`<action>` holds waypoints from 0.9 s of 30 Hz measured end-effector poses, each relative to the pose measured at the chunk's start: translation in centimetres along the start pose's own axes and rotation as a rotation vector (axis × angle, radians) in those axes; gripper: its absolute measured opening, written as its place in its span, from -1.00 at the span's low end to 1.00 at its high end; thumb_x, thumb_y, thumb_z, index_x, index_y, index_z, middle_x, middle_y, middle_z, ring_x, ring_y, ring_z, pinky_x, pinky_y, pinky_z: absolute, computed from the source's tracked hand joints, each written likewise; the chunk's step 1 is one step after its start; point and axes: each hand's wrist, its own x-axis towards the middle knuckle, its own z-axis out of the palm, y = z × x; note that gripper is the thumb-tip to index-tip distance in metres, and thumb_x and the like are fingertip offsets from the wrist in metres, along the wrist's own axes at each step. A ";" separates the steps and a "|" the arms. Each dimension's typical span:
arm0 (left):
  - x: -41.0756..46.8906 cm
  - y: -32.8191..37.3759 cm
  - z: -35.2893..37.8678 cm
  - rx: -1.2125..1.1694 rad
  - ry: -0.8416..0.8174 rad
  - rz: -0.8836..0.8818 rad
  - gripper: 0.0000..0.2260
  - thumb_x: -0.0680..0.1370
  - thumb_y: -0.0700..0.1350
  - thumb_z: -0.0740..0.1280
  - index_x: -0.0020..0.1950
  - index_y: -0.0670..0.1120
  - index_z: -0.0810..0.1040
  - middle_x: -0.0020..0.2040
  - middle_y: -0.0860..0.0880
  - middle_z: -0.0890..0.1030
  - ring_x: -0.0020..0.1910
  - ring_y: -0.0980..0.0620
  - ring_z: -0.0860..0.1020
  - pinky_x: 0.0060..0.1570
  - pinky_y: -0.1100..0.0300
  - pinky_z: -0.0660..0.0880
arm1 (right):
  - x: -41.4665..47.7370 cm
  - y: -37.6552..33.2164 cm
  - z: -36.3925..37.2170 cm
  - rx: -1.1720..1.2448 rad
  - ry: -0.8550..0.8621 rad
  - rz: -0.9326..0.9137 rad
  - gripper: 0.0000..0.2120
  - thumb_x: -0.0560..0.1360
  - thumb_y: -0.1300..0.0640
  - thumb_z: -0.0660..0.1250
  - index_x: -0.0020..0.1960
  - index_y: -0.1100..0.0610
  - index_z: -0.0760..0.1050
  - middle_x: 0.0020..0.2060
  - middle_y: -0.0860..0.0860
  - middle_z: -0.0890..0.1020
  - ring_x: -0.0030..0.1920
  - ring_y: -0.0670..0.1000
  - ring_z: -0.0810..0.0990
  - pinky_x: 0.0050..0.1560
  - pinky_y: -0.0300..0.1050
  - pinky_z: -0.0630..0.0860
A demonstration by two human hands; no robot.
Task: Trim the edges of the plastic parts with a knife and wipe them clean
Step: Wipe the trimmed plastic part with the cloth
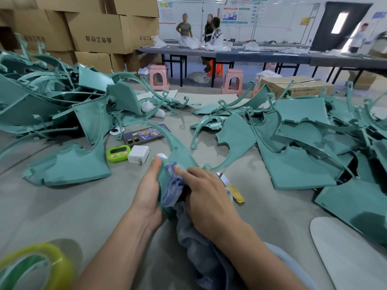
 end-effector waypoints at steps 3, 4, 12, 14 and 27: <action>-0.1 0.5 -0.3 0.000 0.018 0.007 -0.25 0.48 0.38 0.28 0.20 -0.31 0.65 0.22 -0.33 0.63 0.14 -0.26 0.66 -0.03 -0.11 0.64 | -0.4 0.1 -0.1 0.012 -0.065 -0.124 -0.44 0.39 0.09 0.22 0.38 -0.10 0.53 -0.06 -0.11 0.51 -0.04 0.01 0.36 0.03 -0.03 0.38; 0.0 0.7 -0.4 -0.023 0.029 0.023 -0.24 0.50 0.38 0.26 0.21 -0.32 0.64 0.23 -0.34 0.61 0.14 -0.28 0.66 -0.05 -0.12 0.64 | -0.4 0.2 -0.2 -0.001 -0.090 -0.180 -0.46 0.37 0.14 0.26 0.33 -0.12 0.57 -0.10 -0.15 0.48 -0.07 -0.02 0.33 0.02 -0.07 0.36; 0.4 1.3 -0.4 -0.029 0.095 0.085 -0.39 0.64 0.25 0.14 0.10 -0.25 0.71 0.21 -0.30 0.64 0.12 -0.28 0.67 0.02 -0.12 0.63 | -0.9 2.0 -1.8 0.063 0.053 -0.058 -0.61 0.42 0.16 0.29 0.14 -0.17 0.66 -0.09 -0.16 0.57 -0.01 -0.04 0.44 0.04 -0.10 0.43; 0.3 1.4 -0.6 0.017 0.116 0.090 -0.52 0.66 0.11 0.17 0.01 -0.20 0.75 0.16 -0.24 0.68 0.02 -0.22 0.71 -0.12 -0.07 0.67 | -1.1 2.4 -2.2 -0.003 0.110 0.060 -0.71 0.45 0.02 0.19 0.06 -0.10 0.63 -0.08 -0.15 0.54 0.02 -0.02 0.45 0.01 -0.02 0.47; -0.4 1.5 -0.9 0.267 0.144 0.225 -0.63 0.33 -0.20 0.46 0.13 -0.21 0.68 0.04 -0.26 0.71 -0.17 -0.18 0.72 -0.25 0.00 0.66 | -1.1 7.4 -6.8 0.142 0.828 0.415 -0.71 0.55 0.27 0.28 0.17 0.06 0.66 0.05 0.04 0.68 0.02 0.03 0.55 0.02 -0.21 0.36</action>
